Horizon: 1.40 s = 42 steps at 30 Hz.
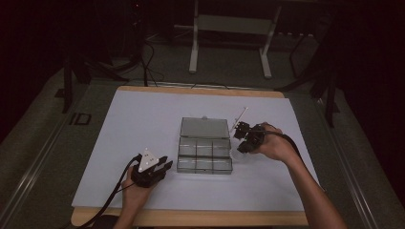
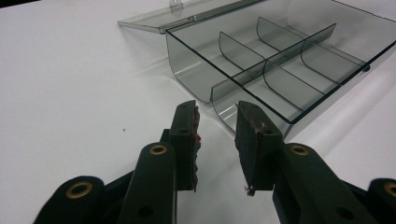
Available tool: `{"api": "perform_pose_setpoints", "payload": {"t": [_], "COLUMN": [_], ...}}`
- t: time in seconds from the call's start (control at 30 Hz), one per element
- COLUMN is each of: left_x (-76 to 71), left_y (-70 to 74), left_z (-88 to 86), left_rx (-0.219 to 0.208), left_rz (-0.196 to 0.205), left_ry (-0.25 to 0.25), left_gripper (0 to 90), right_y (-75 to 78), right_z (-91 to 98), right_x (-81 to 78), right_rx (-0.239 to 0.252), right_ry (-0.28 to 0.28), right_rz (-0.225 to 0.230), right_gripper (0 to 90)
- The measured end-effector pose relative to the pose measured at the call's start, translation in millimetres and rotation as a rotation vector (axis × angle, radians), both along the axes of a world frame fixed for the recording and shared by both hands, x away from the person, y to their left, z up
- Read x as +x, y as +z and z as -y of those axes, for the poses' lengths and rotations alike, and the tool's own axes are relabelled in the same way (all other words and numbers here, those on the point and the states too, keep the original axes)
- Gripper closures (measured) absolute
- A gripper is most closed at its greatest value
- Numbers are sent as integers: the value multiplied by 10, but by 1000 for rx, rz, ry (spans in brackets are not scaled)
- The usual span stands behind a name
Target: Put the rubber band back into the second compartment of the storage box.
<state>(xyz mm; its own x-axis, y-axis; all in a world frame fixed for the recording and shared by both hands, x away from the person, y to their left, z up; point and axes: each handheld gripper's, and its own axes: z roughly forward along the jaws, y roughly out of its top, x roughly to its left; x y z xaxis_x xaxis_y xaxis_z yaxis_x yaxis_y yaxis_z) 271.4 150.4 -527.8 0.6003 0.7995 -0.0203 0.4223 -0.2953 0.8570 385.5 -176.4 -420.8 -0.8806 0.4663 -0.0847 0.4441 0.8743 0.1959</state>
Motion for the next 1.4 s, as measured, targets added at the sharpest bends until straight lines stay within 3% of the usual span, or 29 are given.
{"api": "perform_pose_setpoints", "payload": {"t": [1.4], "left_x": [0], "left_y": [-1], "left_z": [-3], "left_rx": [7], "left_rz": [-1], "left_ry": [-2], "left_gripper": [696], "right_y": [26], "right_z": [-264], "right_x": [94], "right_rx": [0], "right_ry": [35], "right_rz": [-2], "right_gripper": [823]}}
